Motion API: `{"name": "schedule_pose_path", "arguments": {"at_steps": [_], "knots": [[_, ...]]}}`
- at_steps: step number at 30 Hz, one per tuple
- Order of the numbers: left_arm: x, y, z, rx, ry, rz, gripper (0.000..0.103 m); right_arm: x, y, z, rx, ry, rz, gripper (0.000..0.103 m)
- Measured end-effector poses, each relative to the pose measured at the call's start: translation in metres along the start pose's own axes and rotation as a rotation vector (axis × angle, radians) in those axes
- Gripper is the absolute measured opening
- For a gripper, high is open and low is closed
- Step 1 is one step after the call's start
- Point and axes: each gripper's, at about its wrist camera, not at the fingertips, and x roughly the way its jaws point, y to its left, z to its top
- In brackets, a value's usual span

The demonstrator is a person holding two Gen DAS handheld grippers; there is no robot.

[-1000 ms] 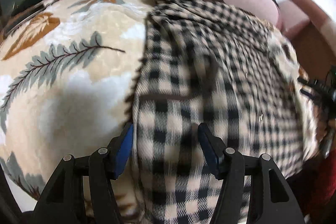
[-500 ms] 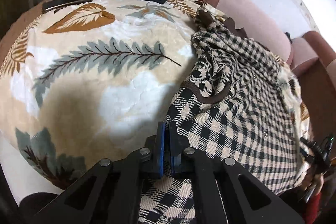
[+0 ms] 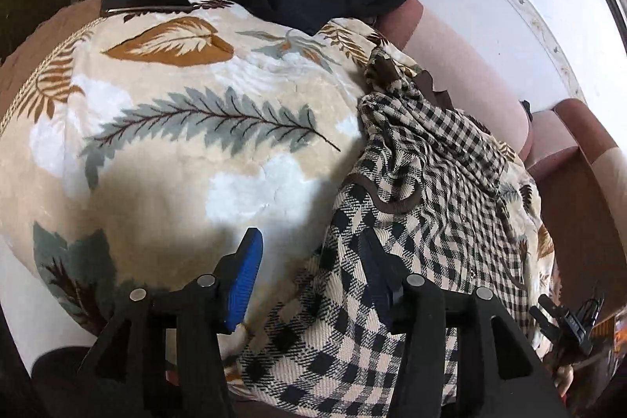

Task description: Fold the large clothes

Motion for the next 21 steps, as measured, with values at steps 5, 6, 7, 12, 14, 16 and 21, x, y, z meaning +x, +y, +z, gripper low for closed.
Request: {"name": "schedule_pose_path", "arguments": {"at_steps": [5, 6, 7, 12, 14, 16, 21], "knots": [[0.039, -0.009, -0.001, 0.04, 0.145, -0.067, 0.057, 0.022, 0.001, -0.006, 0.016, 0.061, 0.03, 0.08], [0.046, -0.01, -0.004, 0.037, 0.173, -0.081, 0.057, 0.022, 0.004, -0.006, 0.005, 0.07, 0.037, 0.08], [0.048, -0.013, -0.008, 0.048, 0.163, -0.075, 0.057, 0.023, 0.006, -0.007, 0.005, 0.087, 0.068, 0.079], [0.045, -0.027, -0.025, 0.112, 0.214, -0.158, 0.018, 0.024, 0.013, -0.025, 0.038, 0.171, 0.23, 0.077], [0.044, -0.028, -0.035, 0.123, 0.218, -0.164, 0.018, 0.023, 0.013, -0.032, 0.052, 0.187, 0.265, 0.074], [0.043, -0.029, -0.042, 0.124, 0.209, -0.163, 0.018, 0.023, 0.013, -0.038, 0.073, 0.201, 0.289, 0.068], [0.043, -0.02, -0.046, 0.021, 0.199, -0.246, 0.043, 0.022, 0.019, -0.048, 0.059, 0.207, 0.278, 0.066]]}}
